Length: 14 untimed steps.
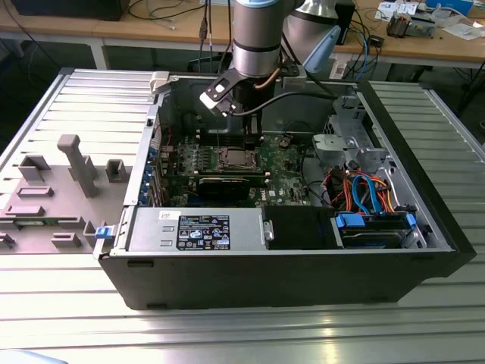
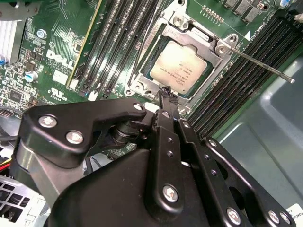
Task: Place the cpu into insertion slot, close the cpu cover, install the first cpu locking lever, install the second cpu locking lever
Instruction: 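Close the cpu cover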
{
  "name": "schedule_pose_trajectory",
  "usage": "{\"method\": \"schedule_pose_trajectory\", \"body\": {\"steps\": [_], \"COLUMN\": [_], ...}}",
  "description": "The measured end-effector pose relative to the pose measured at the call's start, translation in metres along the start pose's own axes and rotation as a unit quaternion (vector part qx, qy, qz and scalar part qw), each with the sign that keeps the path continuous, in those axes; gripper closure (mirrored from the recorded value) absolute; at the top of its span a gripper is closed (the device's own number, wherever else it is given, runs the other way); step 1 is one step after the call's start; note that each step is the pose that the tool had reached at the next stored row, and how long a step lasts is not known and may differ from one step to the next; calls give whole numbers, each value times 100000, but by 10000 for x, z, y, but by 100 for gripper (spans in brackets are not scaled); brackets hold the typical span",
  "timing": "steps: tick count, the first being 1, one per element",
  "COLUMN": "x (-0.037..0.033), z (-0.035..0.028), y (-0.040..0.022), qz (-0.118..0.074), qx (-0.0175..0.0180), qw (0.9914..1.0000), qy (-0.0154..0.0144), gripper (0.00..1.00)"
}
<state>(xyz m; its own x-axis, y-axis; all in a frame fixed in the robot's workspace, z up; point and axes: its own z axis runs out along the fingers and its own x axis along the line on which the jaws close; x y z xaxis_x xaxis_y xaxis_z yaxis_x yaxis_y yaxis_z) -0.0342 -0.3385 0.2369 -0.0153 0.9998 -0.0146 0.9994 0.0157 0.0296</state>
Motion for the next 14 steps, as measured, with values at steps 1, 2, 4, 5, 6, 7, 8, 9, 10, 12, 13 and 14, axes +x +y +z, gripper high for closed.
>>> {"method": "schedule_pose_trajectory", "body": {"steps": [1,2,4,5,6,7,8,9,10,12,13,14], "x": [0,0,0,0,0,0,0,0,0,-1,-1,-1], "z": [0,1,4,5,7,9,11,12,15,21,22,25], "y": [0,-1,-3,-5,-6,-7,-8,-10,-14,-19,-21,-23], "qz": [4,4,5,5,1,3,9,12,9,0,4,8], "qx": [-9,-15,-42,-63,-83,-99,-113,-126,-167,-214,-227,-246], "qw": [100000,100000,100000,100000,100000,100000,100000,100000,100000,100000,100000,100000], "qy": [0,3,2,1,0,-1,1,2,1,3,-1,-1], "gripper": [89,89,89,89,89,89,89,89,89,89,89,89]}}
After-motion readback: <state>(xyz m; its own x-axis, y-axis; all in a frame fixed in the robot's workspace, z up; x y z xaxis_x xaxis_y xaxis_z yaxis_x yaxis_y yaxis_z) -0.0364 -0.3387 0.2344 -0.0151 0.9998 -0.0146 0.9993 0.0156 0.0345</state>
